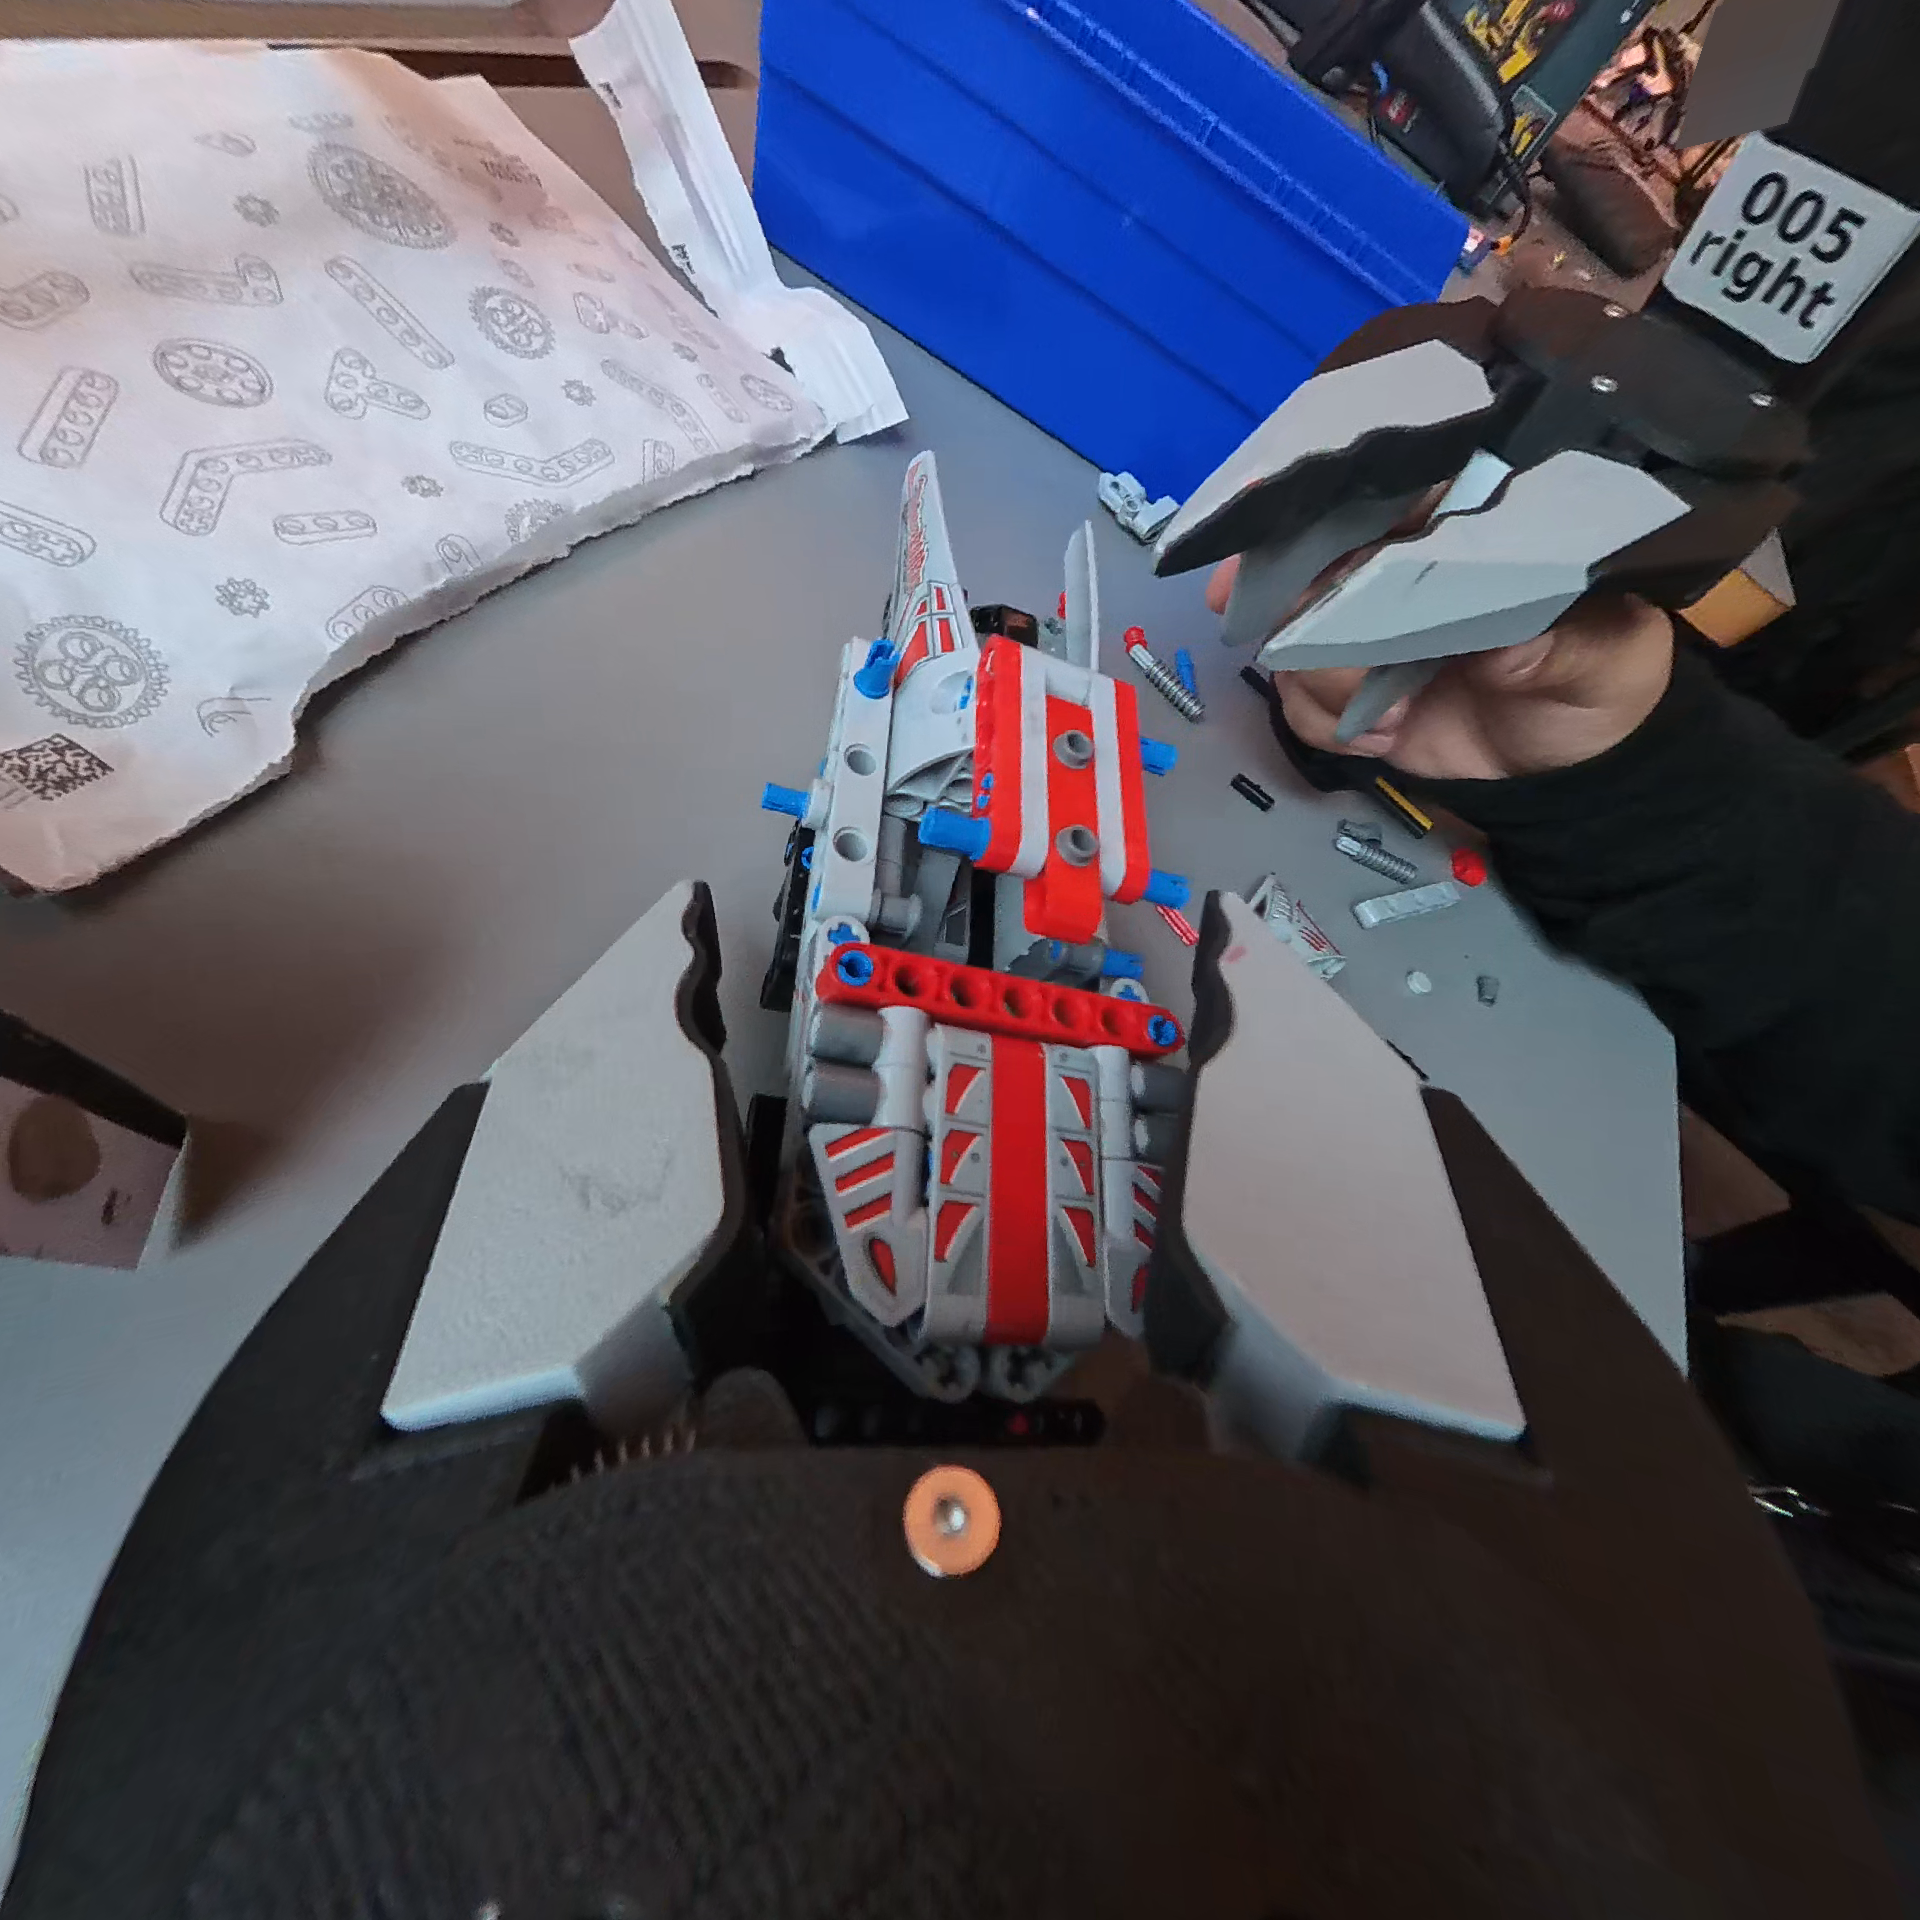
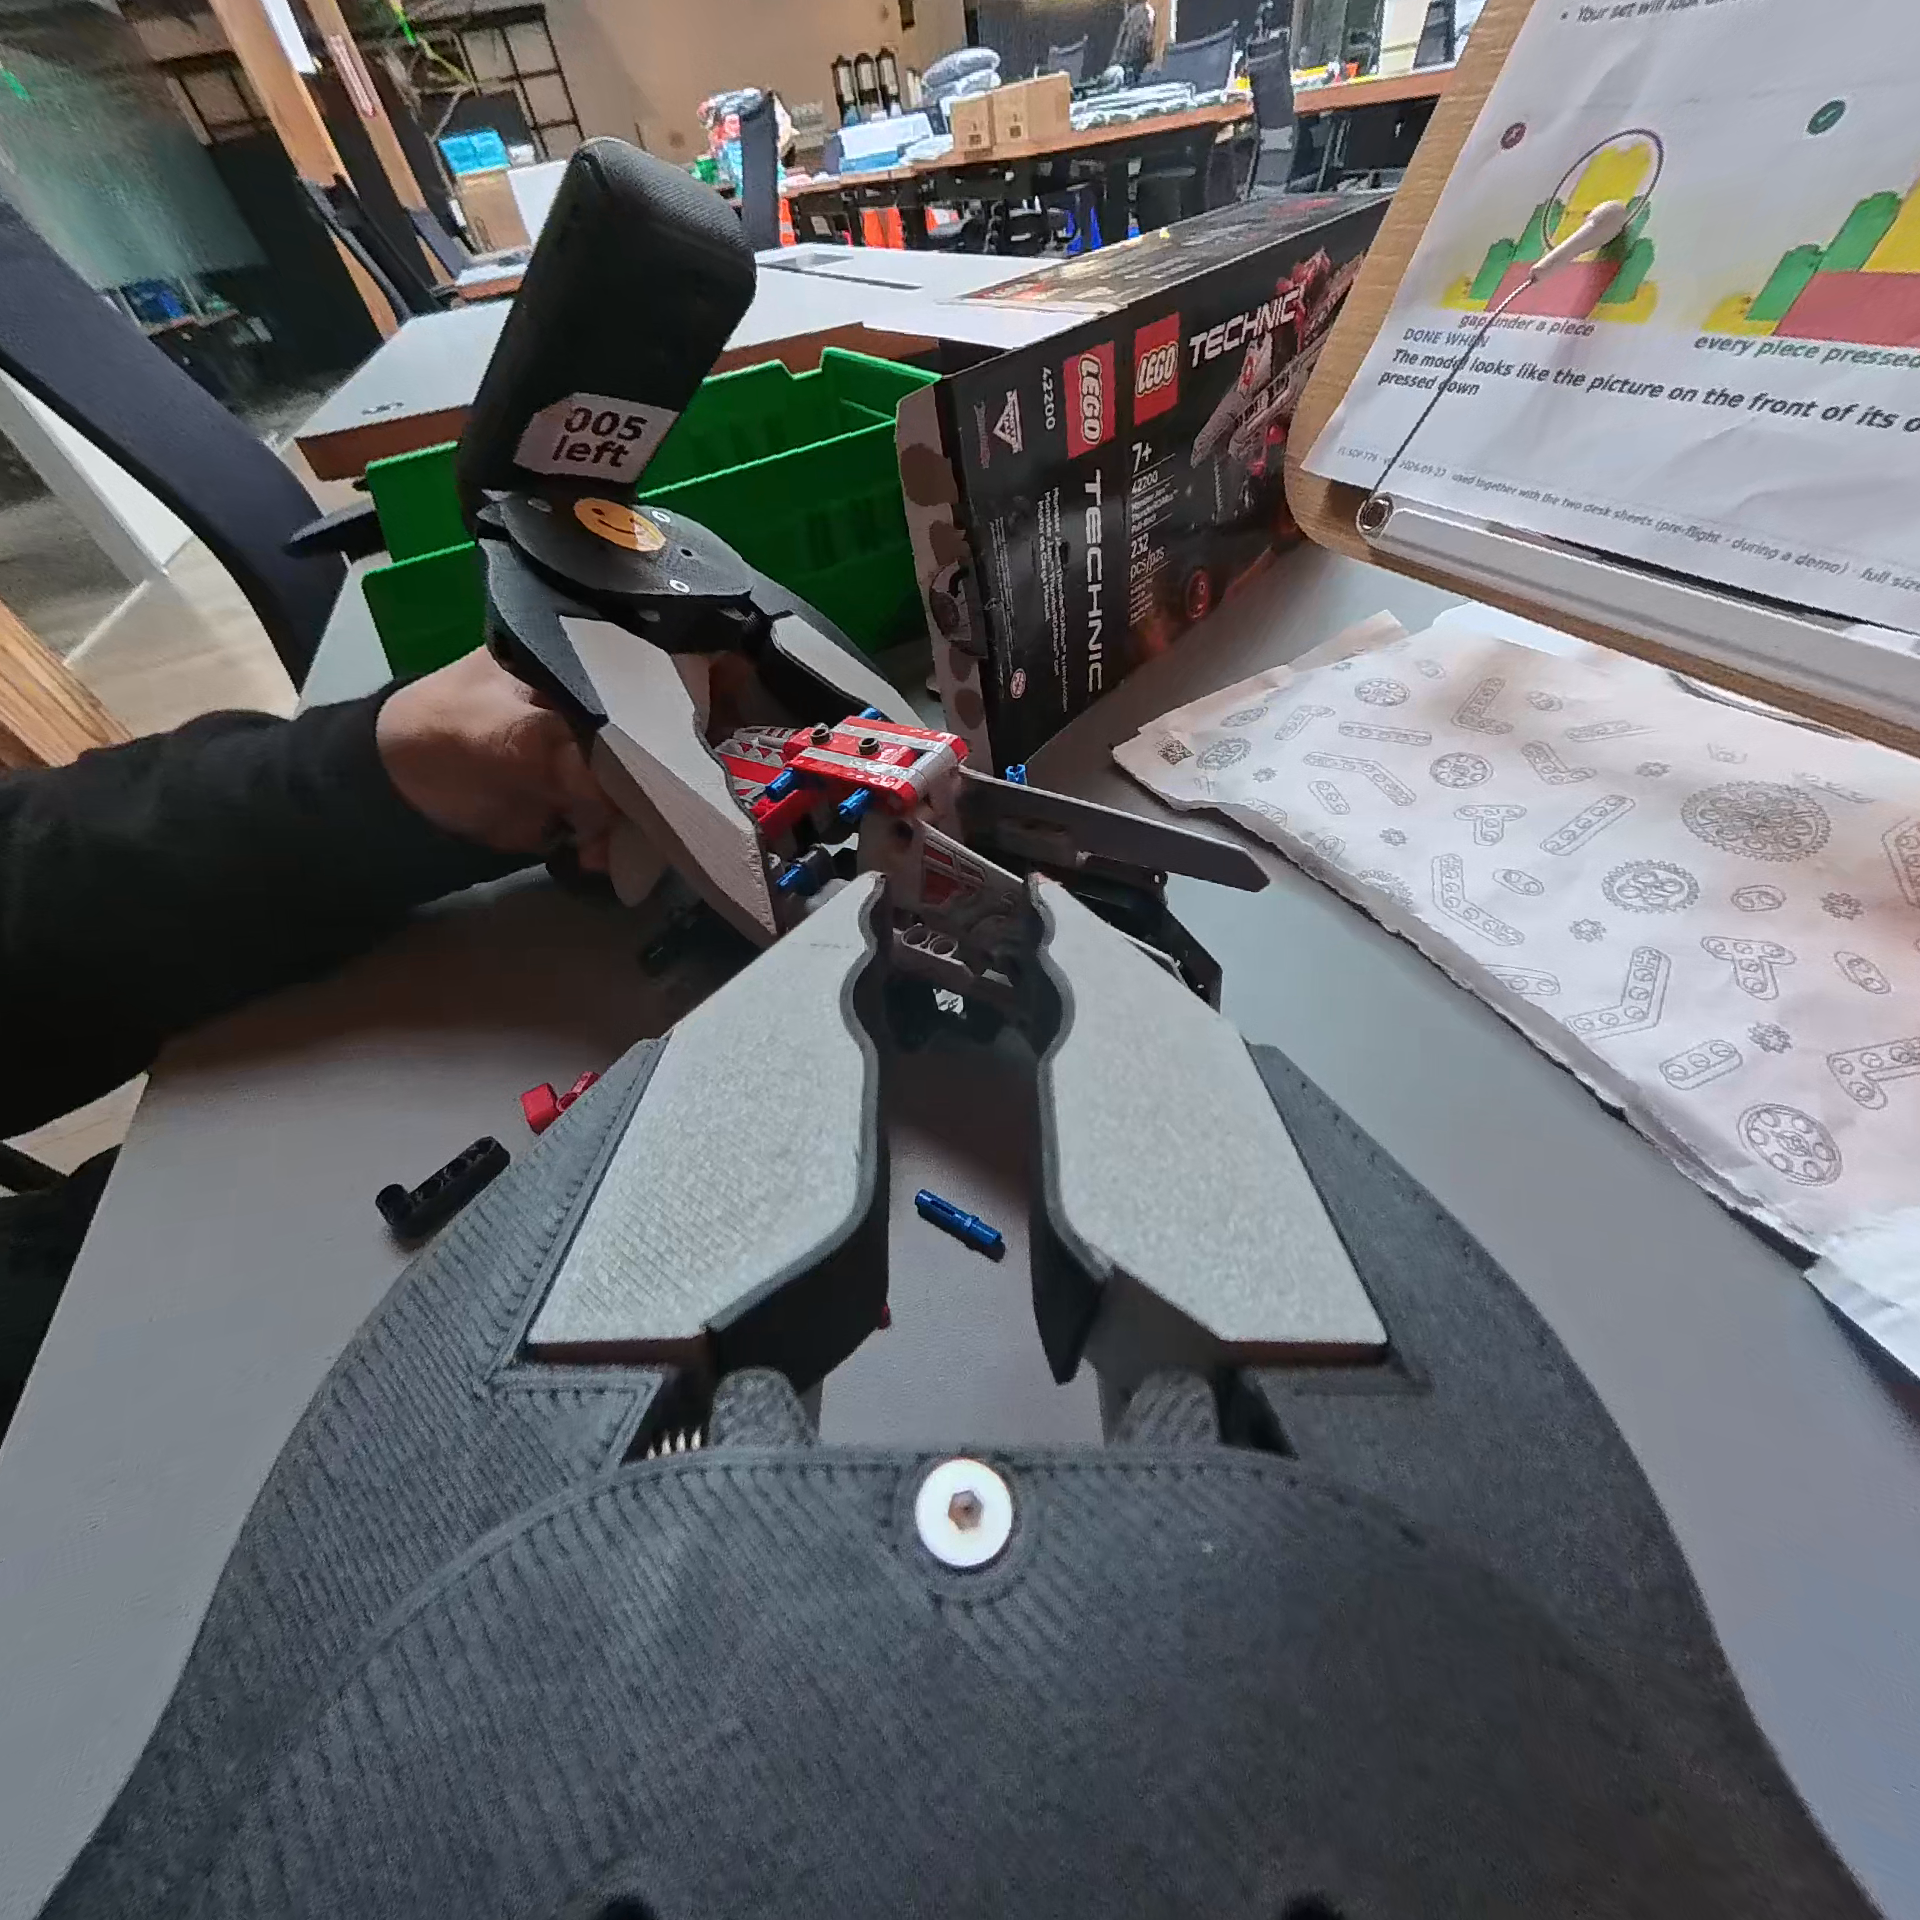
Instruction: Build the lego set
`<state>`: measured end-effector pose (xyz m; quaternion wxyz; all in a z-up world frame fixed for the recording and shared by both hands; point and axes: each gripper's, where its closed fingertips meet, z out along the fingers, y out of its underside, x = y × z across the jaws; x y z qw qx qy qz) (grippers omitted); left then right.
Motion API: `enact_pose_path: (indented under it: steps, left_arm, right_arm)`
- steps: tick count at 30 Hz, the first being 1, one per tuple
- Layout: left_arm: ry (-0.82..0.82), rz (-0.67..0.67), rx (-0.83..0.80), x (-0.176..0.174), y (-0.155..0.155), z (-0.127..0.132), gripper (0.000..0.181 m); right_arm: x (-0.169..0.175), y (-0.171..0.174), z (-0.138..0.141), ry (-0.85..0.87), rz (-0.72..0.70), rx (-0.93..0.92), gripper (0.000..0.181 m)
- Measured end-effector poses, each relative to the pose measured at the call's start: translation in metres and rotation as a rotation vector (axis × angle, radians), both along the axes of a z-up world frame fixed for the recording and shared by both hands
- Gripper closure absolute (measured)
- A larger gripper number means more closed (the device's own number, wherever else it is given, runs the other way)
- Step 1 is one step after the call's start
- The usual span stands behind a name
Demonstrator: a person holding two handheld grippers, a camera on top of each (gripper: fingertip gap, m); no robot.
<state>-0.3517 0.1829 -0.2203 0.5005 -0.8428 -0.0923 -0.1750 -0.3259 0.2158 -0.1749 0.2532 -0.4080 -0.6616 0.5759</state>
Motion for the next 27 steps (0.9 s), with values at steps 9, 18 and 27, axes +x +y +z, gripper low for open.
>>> enact_pose_path:
  steps: [9,18,27]
  left_arm:
    - [0.065,-0.036,-0.052,0.007,0.001,-0.008,0.097]
    - [0.067,-0.028,-0.048,0.006,0.001,-0.007,0.097]
    - [0.377,-0.062,-0.037,0.010,0.003,-0.001,0.098]
  right_arm:
    - [-0.001,-0.003,-0.007,-0.027,0.007,0.028,0.161]
    - [-0.001,-0.005,-0.010,-0.032,0.014,0.037,0.160]
    - [0.001,-0.004,0.002,0.028,0.012,0.026,0.160]
